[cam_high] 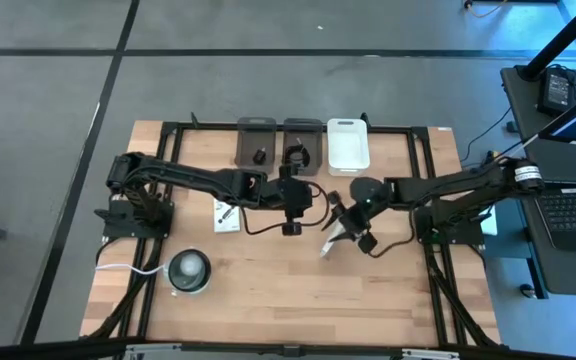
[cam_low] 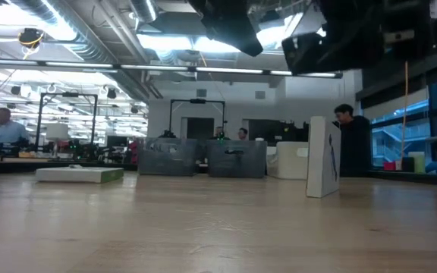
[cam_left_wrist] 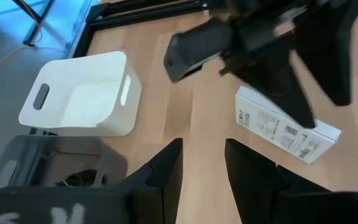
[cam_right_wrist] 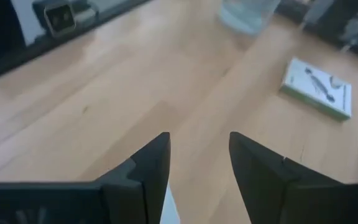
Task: Pick and place items into bin
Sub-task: Put the white card reader box into the white bin
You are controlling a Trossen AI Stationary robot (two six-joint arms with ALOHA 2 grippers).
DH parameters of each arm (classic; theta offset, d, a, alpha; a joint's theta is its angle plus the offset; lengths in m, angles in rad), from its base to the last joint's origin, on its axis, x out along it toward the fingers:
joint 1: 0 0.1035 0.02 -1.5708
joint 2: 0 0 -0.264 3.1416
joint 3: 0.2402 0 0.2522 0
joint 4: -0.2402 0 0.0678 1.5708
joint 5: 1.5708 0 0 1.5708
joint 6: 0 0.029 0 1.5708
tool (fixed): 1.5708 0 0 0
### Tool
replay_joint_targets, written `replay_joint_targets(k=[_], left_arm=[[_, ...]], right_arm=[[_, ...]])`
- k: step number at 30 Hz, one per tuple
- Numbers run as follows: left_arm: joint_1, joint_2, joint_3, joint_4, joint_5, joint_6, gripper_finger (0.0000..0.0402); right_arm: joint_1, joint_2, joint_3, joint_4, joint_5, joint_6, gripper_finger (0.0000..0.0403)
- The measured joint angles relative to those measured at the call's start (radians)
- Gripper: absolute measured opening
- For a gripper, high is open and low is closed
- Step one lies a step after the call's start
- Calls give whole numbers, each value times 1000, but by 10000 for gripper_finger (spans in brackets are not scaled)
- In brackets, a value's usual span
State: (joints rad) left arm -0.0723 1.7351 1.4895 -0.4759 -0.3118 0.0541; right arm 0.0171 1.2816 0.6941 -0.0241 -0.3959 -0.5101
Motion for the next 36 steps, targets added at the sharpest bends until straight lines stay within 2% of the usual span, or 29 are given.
replay_joint_targets(k=[5, 8, 13, 23, 27, 32, 36], left_arm=[[0, -22, 0, -9, 3, 9, 116], [0, -57, 0, -5, 34, 11, 116], [0, -151, 0, 34, 57, 46, 116], [0, -279, -22, 44, 188, 55, 116], [22, -383, -197, 139, 193, -23, 116], [32, -599, -513, 474, 196, -105, 116], [34, -724, -711, 629, 172, -141, 116]], right_arm=[[49, 0, 161, -329, 127, -100, 170], [81, 0, 202, -432, 211, -172, 170], [119, 6, 204, -450, 238, -176, 170], [140, 94, 204, -439, 239, -176, 170], [140, 130, 204, -439, 240, -175, 170], [140, 157, 204, -439, 240, -175, 170], [140, 159, 204, -437, 258, -175, 170]])
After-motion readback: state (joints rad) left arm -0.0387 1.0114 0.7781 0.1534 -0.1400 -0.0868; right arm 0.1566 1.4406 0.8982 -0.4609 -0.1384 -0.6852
